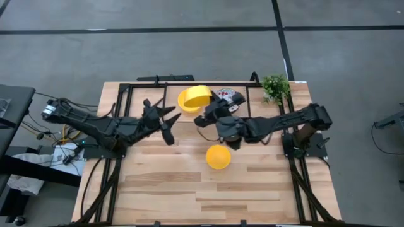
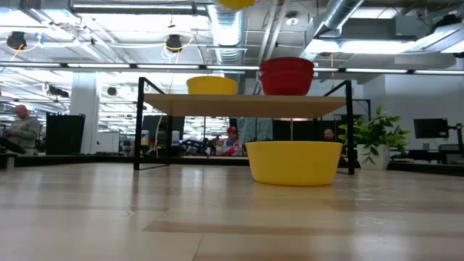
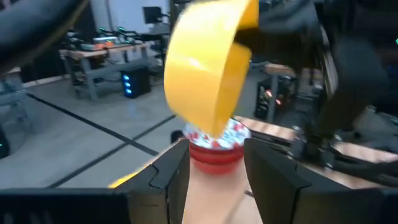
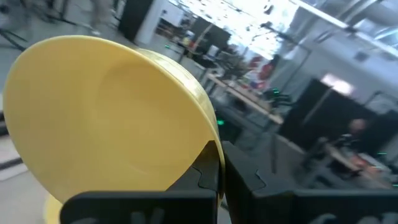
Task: Pick & Place Mini bowls
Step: Stack the bottom yellow bowl on the yellow bowl on the shelf
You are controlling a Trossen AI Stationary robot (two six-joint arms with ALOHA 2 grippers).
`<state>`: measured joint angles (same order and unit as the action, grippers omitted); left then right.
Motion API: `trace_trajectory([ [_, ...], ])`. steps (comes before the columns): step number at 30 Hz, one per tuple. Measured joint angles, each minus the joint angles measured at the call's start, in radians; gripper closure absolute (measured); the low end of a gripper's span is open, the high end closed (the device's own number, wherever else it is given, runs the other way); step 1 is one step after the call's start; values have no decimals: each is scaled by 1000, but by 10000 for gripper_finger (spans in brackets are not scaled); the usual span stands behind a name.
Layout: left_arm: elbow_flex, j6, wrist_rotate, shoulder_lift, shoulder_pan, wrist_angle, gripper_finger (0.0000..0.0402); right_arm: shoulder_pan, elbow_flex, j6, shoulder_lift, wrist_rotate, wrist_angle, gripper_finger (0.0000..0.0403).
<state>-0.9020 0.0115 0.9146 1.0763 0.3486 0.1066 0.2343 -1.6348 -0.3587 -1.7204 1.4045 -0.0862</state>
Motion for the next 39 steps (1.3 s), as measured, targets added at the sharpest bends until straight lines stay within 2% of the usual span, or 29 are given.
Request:
trace_trajectory([
  [8,0,-34,-1,0,-74,39,254,-60,0,-359,-120,28,415,403],
  [12,0,-34,-3,0,-96,39,254,-76,1,-477,-135,37,525,403],
  [21,0,-34,-6,1,-202,40,254,-77,1,-480,-135,6,546,403],
  [27,1,-33,-94,36,-260,45,254,-77,1,-438,-135,-34,544,403],
  [33,1,-30,-107,78,-279,64,256,-80,1,-435,-135,-37,515,403],
  [39,1,-30,-95,71,-279,67,279,-86,1,-435,-135,-32,498,403],
])
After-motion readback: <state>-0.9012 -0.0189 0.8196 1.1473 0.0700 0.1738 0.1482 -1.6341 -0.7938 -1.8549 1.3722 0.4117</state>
